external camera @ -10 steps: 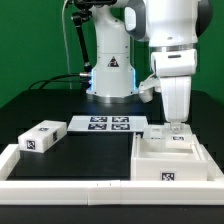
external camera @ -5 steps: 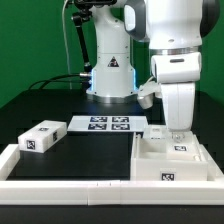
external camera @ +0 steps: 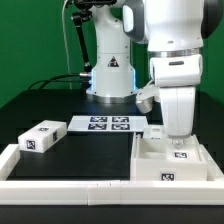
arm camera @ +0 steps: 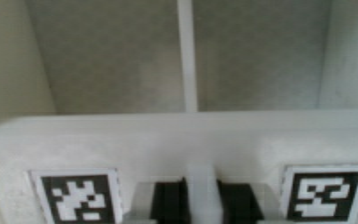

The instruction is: Assemble cabinet

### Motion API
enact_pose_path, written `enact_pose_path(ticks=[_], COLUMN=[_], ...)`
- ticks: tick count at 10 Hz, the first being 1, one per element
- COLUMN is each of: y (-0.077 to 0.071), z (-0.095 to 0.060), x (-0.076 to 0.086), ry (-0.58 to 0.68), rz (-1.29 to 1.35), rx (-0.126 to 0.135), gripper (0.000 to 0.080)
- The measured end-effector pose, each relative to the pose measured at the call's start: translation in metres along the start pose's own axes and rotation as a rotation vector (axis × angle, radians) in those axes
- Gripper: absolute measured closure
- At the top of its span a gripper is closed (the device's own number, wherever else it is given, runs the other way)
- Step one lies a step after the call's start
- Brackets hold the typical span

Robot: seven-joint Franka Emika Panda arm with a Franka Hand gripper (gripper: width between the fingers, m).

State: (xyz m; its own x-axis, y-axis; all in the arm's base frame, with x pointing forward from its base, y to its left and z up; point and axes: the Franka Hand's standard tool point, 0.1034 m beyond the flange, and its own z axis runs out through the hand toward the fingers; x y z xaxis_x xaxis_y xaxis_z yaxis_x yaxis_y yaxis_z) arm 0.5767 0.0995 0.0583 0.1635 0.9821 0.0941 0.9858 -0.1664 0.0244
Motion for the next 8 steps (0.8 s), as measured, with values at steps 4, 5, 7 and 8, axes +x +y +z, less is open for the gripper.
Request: enact_pose_path(ticks=[4, 5, 7, 8], y=[0.003, 0.003, 0.003, 0.0], z=[0.001, -0.001, -0.005, -0.009], x=[0.0, -0.003, -0.008, -0.01], ry=[-0.005, -0.007, -0.01, -0.013], rz=[-0.081, -0.087, -0.082, -0.08], rx=[0.02, 0.019, 0.015, 0.013], gripper=[0.0731, 0.073, 0.0564, 0.0382])
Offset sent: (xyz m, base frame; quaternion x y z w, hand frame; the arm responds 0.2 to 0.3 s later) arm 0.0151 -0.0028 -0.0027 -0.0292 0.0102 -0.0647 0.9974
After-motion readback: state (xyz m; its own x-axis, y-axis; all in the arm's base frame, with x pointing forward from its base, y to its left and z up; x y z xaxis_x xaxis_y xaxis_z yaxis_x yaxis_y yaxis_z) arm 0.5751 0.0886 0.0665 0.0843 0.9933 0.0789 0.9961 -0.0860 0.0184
